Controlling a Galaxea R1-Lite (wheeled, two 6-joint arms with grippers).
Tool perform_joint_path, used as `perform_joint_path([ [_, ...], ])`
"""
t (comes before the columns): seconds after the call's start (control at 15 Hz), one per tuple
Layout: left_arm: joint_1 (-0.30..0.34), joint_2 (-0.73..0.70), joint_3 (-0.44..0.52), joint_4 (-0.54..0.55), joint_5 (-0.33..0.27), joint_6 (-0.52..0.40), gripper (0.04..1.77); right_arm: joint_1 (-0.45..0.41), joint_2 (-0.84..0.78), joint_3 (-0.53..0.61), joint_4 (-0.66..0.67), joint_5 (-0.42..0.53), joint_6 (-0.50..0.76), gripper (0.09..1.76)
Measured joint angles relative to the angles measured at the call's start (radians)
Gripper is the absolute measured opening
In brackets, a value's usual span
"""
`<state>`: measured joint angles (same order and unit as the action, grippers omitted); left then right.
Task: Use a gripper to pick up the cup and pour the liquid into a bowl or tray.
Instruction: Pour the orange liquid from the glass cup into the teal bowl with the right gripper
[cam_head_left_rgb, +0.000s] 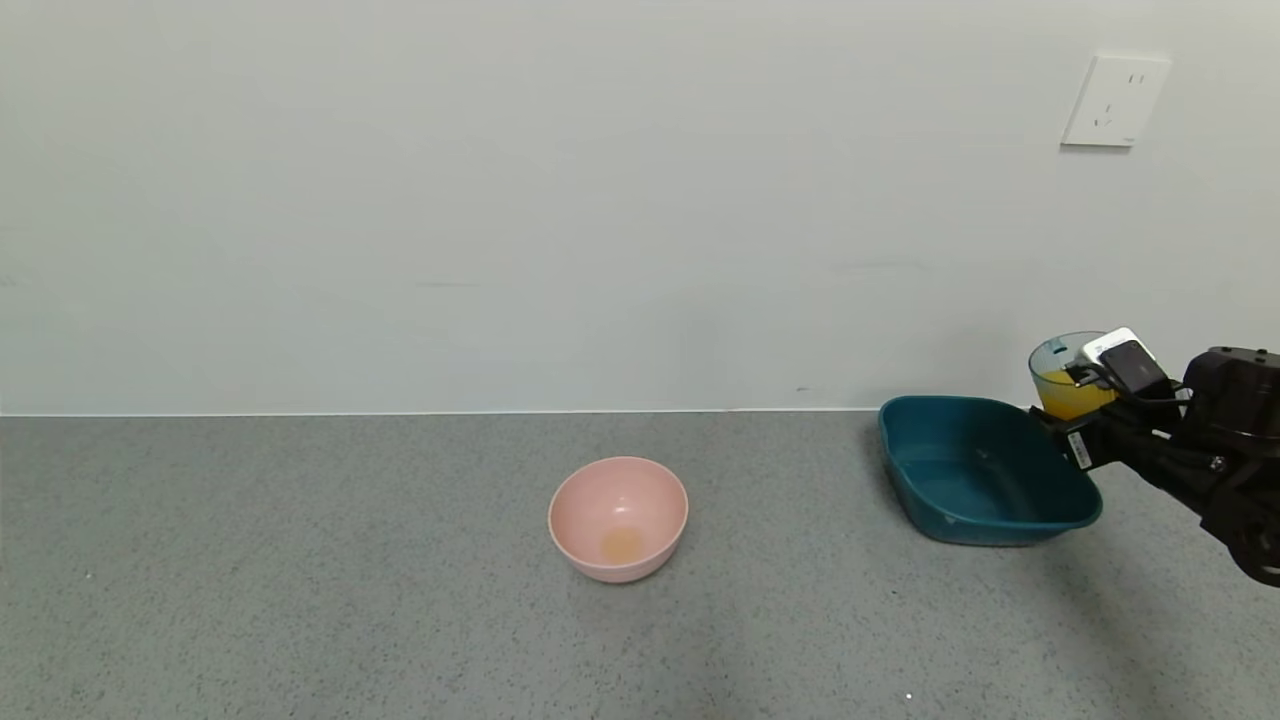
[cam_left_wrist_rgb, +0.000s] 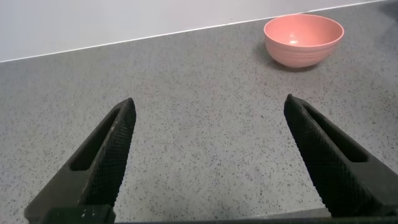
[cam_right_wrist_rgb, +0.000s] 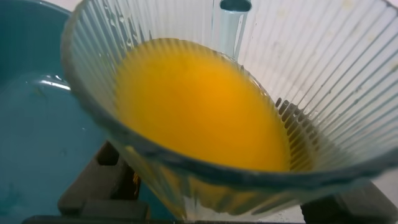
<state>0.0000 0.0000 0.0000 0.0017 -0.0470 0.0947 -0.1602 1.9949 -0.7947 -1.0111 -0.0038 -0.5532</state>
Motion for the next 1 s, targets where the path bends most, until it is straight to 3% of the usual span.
perform_joint_path([
  [1.0, 0.0, 0.0, 0.0, 0.0, 0.0, 0.0, 1.72, 0.003, 0.008, -0.005, -0.002, -0.014, -0.194, 1.37],
])
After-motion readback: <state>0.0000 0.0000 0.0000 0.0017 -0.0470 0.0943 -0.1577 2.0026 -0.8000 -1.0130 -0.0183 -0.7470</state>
